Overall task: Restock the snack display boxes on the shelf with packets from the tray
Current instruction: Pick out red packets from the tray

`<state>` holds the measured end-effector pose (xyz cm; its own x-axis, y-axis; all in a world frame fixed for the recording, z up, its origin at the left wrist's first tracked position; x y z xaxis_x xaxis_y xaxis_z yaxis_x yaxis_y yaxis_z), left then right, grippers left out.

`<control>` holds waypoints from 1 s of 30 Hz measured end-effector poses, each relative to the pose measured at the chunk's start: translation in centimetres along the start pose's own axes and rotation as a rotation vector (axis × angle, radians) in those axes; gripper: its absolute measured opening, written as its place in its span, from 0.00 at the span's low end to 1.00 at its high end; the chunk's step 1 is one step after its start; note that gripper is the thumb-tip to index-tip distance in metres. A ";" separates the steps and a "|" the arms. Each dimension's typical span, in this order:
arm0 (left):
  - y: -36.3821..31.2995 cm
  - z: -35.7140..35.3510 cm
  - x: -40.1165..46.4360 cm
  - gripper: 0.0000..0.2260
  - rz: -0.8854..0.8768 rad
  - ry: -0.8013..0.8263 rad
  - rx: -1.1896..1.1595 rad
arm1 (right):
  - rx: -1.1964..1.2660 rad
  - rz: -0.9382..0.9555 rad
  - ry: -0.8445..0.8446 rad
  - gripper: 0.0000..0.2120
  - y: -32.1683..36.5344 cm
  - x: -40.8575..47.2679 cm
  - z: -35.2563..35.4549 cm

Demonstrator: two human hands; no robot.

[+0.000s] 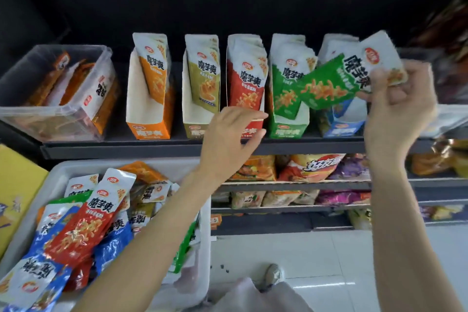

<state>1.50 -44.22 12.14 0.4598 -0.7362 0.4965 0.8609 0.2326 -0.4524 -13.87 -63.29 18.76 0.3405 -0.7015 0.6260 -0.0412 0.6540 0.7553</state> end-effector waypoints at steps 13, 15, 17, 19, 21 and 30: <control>-0.7 -5.9 4.0 0.08 -0.108 0.058 0.322 | -0.393 0.068 0.338 0.09 -5.6 4.2 -9.3; -0.6 -5.9 4.1 0.09 -0.095 0.064 0.309 | -0.418 0.036 0.352 0.09 -6.4 3.9 -9.9; -0.6 -5.9 4.1 0.10 -0.092 0.076 0.300 | -0.441 -0.022 0.353 0.11 -7.2 3.7 -10.2; -0.6 -6.0 3.9 0.11 -0.089 0.094 0.284 | -0.433 -0.079 0.339 0.14 -7.9 3.4 -10.2; -0.7 -5.8 3.7 0.12 -0.076 0.098 0.249 | -0.363 -0.125 0.304 0.19 -8.3 3.0 -9.6; 0.8 2.3 -4.4 0.09 -0.048 -0.373 -0.046 | 0.032 -0.094 0.307 0.07 0.0 -6.5 -7.2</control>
<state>0.67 -39.32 11.33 0.4738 -0.4617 0.7499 0.8768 0.1679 -0.4506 -9.28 -56.72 13.31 0.6115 -0.6370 0.4695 -0.0239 0.5782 0.8156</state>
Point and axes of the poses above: each hand's wrist, its own x-axis towards the middle knuckle, its own z-axis out of the back of the hand, y = z × x, the point moved 8 cm from there along x, towards the middle knuckle, and after that the axes turned 8 degrees about y, right-handed, at the moved point
